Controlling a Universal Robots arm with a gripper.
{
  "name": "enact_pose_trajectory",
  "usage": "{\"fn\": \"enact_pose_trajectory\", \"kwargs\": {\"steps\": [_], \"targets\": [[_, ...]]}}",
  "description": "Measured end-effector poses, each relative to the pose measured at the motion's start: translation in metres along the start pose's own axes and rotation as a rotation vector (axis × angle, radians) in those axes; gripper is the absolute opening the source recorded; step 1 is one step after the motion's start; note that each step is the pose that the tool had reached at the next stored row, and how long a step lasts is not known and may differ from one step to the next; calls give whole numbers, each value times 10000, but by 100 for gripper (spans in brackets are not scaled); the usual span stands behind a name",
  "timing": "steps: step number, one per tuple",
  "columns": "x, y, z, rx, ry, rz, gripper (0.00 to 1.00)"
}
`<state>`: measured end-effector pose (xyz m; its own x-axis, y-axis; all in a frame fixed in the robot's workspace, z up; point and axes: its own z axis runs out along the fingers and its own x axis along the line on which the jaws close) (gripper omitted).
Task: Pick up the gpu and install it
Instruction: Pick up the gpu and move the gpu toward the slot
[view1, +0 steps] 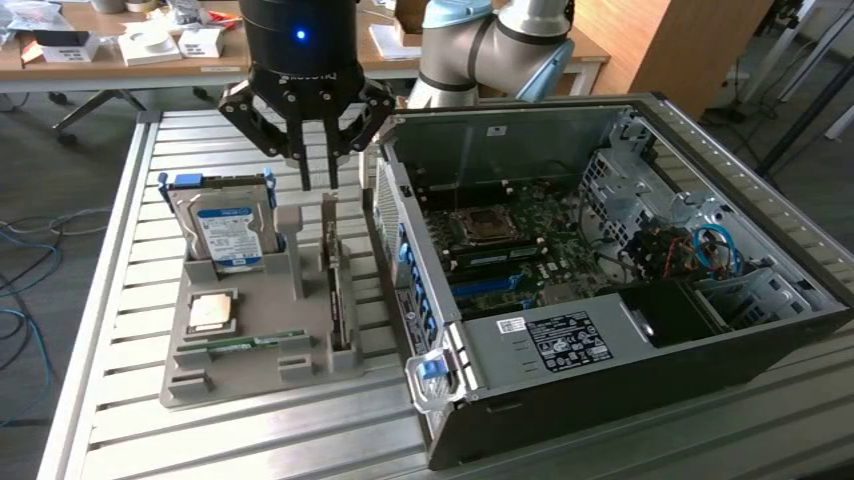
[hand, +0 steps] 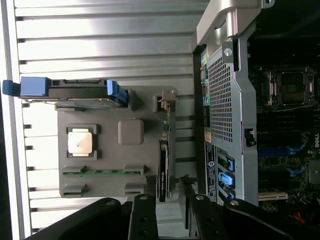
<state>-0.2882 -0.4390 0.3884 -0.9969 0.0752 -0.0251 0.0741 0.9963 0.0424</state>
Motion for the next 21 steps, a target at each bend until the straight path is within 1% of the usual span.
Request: {"fn": "enact_pose_trajectory", "kwargs": {"steps": [1,2,3,9,21], "targets": [[0,0,0,0,0,0,35],[0,0,0,0,0,0,35],[0,0,0,0,0,0,42],[0,-1,10,0,0,0,42],[3,-5,125,0,0,0,42]]}}
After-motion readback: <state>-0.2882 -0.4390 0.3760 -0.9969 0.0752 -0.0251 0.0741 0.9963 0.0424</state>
